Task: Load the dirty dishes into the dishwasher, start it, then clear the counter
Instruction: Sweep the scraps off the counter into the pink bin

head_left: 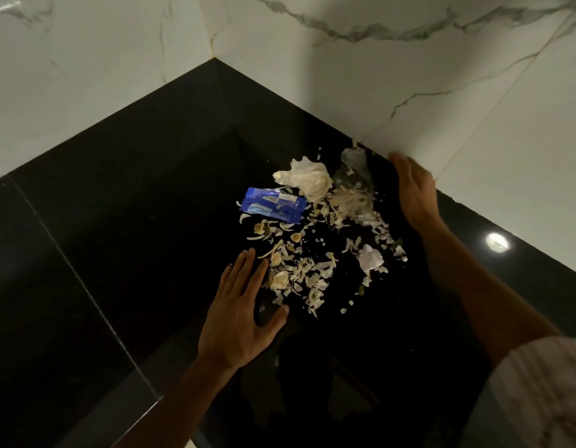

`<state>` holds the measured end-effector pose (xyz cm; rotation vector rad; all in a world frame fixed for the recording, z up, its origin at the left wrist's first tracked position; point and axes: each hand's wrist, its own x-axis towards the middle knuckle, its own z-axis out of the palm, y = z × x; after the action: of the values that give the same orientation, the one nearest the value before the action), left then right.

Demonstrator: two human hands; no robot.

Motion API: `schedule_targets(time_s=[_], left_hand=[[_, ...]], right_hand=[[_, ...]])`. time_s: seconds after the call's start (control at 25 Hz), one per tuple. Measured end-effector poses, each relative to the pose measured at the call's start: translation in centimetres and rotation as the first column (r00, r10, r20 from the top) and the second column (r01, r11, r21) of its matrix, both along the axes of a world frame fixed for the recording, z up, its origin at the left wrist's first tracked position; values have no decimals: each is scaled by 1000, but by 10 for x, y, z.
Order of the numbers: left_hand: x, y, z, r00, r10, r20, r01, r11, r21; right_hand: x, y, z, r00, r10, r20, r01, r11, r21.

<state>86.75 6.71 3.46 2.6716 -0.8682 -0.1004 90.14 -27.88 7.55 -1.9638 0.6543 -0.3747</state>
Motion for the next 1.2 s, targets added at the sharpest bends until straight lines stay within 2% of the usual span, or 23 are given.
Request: schedule_targets(time_s=[0.2, 0.28, 0.36, 0.48, 0.52, 0.6, 0.72, 0.76, 0.84, 0.92, 0.96, 1.08, 1.16, 1.2], left_hand=[[-1, 0, 0, 1000, -6, -14, 5, 1000, -28], [0, 1, -2, 1000, -7, -2, 6, 999, -32], [1, 3, -4, 1000, -9, -1, 9, 1000, -13], [0, 2, -5, 1000, -7, -21, 6, 999, -36], [1, 2, -6, 999, -3, -33, 1, 998, -60], [0, 3, -3, 997, 6, -72, -15, 992, -124], [-1, 3, 3, 985, 43, -170, -94, 946, -310], [-1, 4, 8, 970, 83, -227, -168, 906, -388], [12, 2, 16, 910, 208, -358, -379, 765, -520], [47, -5, 25, 844, 314, -434, -524, 649, -551], [69, -11, 27, 826, 302, -476, -547, 634, -546], [118, -35, 34, 726, 110, -678, -602, 577, -552], [127, -55, 38, 675, 50, -736, -602, 613, -511], [128, -64, 36, 688, 38, -725, -566, 654, -502]], right_hand=[[82, 0, -13, 974, 214, -78, -213, 977, 29], [102, 12, -11, 936, 313, -159, -317, 948, 2], [98, 24, -18, 882, 413, -227, -422, 906, 9], [63, 38, -31, 804, 561, -195, -574, 819, -11], [50, 41, -24, 801, 580, -152, -578, 814, 57], [22, 39, -6, 848, 522, -90, -512, 852, 113], [-42, 38, 7, 975, 223, -9, -222, 974, 44], [-68, 43, 5, 992, 127, -12, -126, 991, 50], [-108, 64, -6, 996, 37, -76, -31, 997, 74], [-117, 85, -14, 995, -9, -96, 17, 996, 85], [-111, 93, -16, 997, -42, -70, 49, 994, 97], [-73, 107, -16, 991, -124, -45, 126, 991, 51], [-46, 112, -20, 985, -152, -87, 150, 988, -25], [-36, 114, -21, 982, -153, -111, 147, 987, -59]])
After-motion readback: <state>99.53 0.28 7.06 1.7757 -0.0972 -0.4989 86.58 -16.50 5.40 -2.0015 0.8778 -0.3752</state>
